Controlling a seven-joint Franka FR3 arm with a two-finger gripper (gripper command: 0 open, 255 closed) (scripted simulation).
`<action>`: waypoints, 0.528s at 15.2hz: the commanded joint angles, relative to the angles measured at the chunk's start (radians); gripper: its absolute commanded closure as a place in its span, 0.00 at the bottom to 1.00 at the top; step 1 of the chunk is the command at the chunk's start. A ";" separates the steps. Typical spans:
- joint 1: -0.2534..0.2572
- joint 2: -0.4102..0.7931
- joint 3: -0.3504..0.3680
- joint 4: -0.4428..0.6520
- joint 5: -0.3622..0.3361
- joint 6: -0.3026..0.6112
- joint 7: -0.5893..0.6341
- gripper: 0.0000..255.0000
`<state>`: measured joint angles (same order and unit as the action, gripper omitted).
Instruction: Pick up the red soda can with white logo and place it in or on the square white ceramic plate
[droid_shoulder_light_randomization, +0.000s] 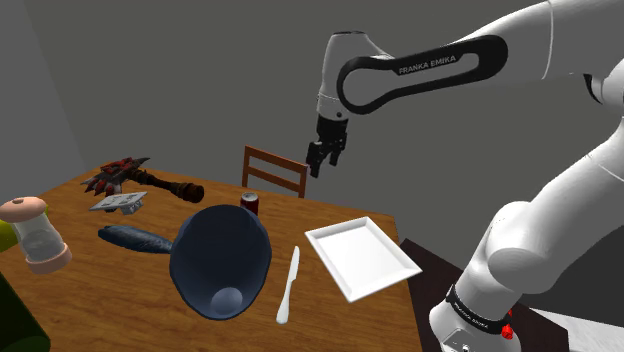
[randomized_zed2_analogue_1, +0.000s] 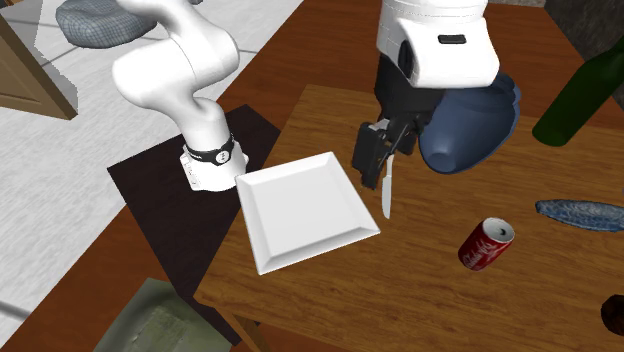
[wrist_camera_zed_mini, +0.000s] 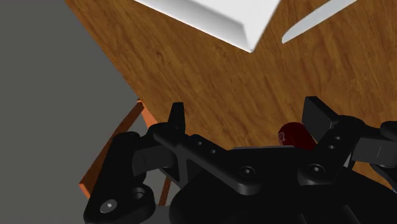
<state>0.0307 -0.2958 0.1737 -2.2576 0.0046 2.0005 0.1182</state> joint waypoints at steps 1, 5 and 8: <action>0.005 0.079 0.019 0.044 -0.005 0.031 0.029 0.00; 0.018 0.233 0.050 0.151 -0.026 0.065 0.085 0.00; 0.032 0.350 0.067 0.245 -0.049 0.079 0.127 0.00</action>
<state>0.0581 0.0153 0.2352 -2.0472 -0.0373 2.0779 0.2305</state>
